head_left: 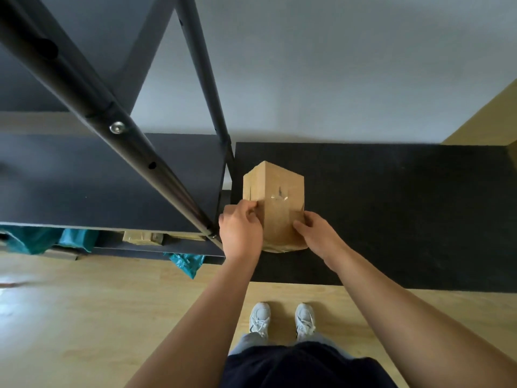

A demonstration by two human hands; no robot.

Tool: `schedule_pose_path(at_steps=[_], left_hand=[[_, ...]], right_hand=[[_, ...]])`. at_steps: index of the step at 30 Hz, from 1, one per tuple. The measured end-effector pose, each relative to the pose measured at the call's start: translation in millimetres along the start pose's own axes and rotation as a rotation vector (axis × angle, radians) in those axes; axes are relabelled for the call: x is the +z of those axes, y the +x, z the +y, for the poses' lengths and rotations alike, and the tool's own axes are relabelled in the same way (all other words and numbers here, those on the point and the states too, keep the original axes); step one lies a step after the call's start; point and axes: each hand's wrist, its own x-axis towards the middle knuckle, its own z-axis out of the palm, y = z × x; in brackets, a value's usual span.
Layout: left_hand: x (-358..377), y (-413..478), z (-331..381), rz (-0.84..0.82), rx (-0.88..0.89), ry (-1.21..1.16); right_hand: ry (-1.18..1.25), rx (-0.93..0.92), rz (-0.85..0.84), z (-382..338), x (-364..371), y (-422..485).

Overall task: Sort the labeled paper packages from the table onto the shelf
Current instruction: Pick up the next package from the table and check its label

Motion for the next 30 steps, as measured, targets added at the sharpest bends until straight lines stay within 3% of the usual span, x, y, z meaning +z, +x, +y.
schedule_pose_path(at_steps=[4,9,16,24,30], left_hand=[[4,-7,5,-0.016,-0.034,-0.071],[11,-4,6,-0.155,-0.169,-0.155],[26,-13,23,-0.164,-0.117,-0.104],[30,-22,29,-0.139,-0.111,-0.2],[19,-22,35,-0.034,0.011,-0.174]], right_hand=[[-0.086,-0.023,0.031,6,-2,4],[-0.354,-0.284,0.322,13,-11,2],[-0.436,-0.513,0.477,24,-20,-16],[-0.456,-0.536,0.487,34,-20,-27],[-0.265,-0.439,0.379,25,-25,-23]])
